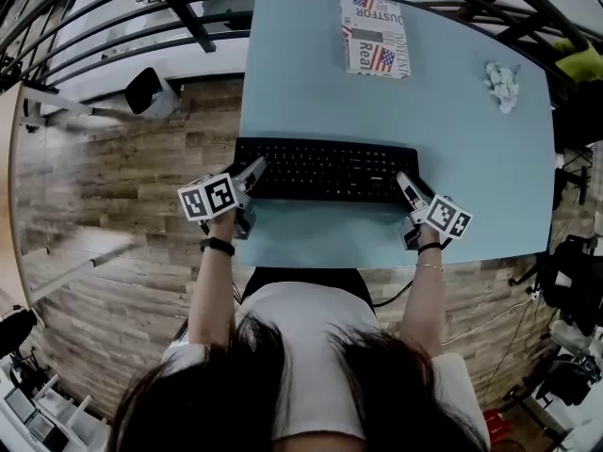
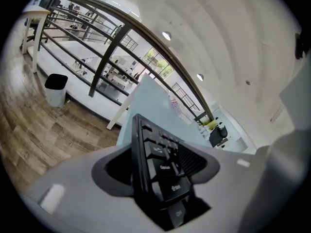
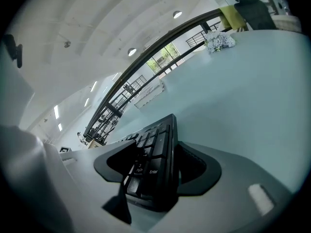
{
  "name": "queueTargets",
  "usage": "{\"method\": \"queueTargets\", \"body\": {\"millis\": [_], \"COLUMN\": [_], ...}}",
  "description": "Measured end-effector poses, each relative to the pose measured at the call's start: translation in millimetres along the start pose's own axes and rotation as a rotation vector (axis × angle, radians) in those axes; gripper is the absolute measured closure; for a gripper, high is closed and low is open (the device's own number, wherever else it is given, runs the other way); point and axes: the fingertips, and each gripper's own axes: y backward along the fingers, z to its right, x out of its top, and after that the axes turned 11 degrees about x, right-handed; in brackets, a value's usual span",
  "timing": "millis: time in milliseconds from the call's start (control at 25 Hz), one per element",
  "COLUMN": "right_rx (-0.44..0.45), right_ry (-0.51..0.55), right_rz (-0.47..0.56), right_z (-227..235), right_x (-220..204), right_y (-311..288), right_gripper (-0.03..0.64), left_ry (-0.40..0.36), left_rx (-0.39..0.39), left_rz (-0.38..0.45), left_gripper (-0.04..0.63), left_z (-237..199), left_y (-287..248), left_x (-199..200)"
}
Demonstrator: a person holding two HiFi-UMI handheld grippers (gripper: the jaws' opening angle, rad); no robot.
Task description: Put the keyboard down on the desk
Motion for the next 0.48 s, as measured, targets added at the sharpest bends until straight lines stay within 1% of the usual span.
{"method": "queueTargets", "body": {"millis": [120,240,360,480], "right_rx": [-0.024,-0.041,-0.065,-0.070], "right_ry": [-0.015,-0.005,0.022,0.036], "right_rz": [-0.020,-0.018,-0.021,-0.014], "right_z": [4.5,6.7,7.3,6.1], "right_x": [-1.2,0.6,0.6,-1.3], "right_y": [-0.7,1.1,2.7,3.0], "right_gripper": [0.374,0.373,0.368,0.368], "left_ry": [0.002,-0.002,-0.039,-0.080], "left_rx": [0.013,0.021,0.034,0.048], "left_rz": [-0.005,0.001,0.036,0.074], "left_gripper": [0.295,0.290,0.282,0.275], "left_z": [0.3,1.8,1.3,0.9], "left_y": [-1.4,-3.1,-2.0,2.1], "left_x": [-1.5,-1.4,2.1,5.8]}}
